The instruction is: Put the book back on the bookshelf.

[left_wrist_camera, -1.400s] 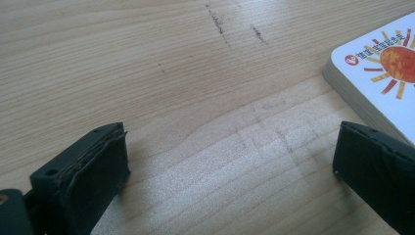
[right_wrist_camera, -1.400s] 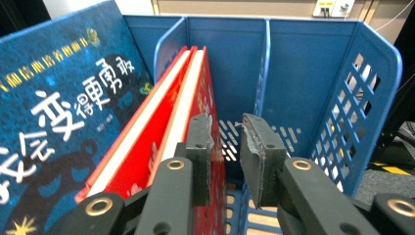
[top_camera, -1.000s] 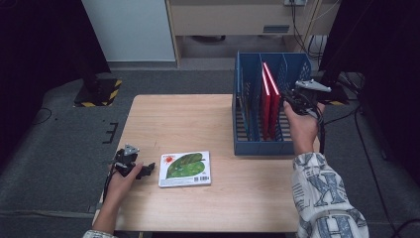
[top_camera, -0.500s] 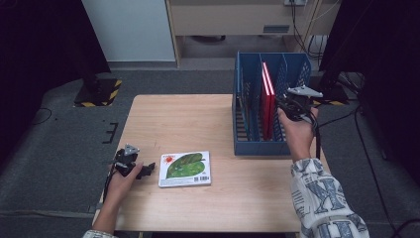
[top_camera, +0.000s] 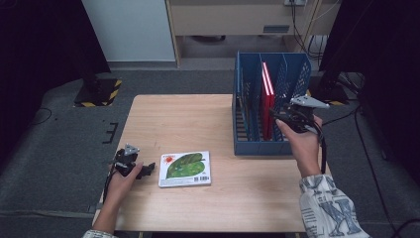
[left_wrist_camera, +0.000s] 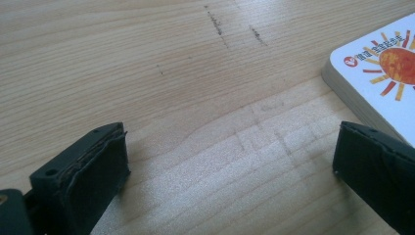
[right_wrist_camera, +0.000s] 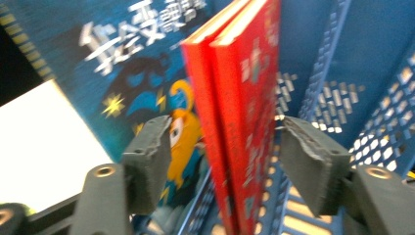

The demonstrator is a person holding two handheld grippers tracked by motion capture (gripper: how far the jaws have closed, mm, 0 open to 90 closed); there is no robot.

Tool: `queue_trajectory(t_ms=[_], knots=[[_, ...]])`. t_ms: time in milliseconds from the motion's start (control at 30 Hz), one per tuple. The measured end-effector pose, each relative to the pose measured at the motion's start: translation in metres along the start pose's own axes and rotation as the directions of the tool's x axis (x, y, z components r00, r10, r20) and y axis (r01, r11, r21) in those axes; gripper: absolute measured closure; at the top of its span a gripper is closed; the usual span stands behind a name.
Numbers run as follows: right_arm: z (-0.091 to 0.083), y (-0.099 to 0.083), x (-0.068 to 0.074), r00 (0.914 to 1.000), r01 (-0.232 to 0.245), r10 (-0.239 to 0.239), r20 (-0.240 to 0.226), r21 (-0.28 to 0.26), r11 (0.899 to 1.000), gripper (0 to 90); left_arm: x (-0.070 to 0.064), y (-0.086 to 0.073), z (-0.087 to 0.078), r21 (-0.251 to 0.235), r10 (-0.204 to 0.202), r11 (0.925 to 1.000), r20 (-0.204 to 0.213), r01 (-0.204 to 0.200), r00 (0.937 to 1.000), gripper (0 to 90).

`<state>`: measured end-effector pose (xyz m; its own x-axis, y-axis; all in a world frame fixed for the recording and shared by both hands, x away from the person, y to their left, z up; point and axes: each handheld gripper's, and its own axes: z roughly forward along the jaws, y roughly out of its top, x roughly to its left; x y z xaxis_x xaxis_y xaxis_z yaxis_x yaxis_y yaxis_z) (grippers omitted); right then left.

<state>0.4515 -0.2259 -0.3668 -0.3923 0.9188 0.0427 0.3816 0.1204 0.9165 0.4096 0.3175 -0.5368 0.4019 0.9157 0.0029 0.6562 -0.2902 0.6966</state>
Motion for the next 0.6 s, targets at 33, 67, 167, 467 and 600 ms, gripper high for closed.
queue_trajectory(t_ms=[33,67,167,467,600], knots=[[-0.002,-0.002,0.001,0.9999,0.01,-0.01,-0.009,-0.002,1.0,33.2,0.0,0.0,0.0,0.0,0.0,1.0,0.0,0.0,1.0,0.0],[-0.004,-0.004,0.003,0.9997,0.016,-0.017,-0.019,-0.004,1.0,31.8,0.0,0.0,0.0,0.001,0.001,1.0,0.0,-0.001,1.0,0.0],[-0.009,-0.013,0.01,0.9982,0.036,-0.036,-0.048,0.0,0.999,26.4,-0.001,0.0,0.0,0.0,0.0,1.0,0.001,0.0,1.0,0.0],[-0.009,-0.029,0.021,0.994,0.047,-0.047,-0.098,-0.001,0.999,21.0,0.0,0.0,0.0,-0.001,0.001,1.0,0.003,-0.001,1.0,0.0],[-0.008,-0.039,0.026,0.9932,0.043,-0.043,-0.108,0.003,0.999,20.0,0.0,0.0,-0.001,0.0,0.005,1.0,0.006,-0.005,1.0,0.0]])
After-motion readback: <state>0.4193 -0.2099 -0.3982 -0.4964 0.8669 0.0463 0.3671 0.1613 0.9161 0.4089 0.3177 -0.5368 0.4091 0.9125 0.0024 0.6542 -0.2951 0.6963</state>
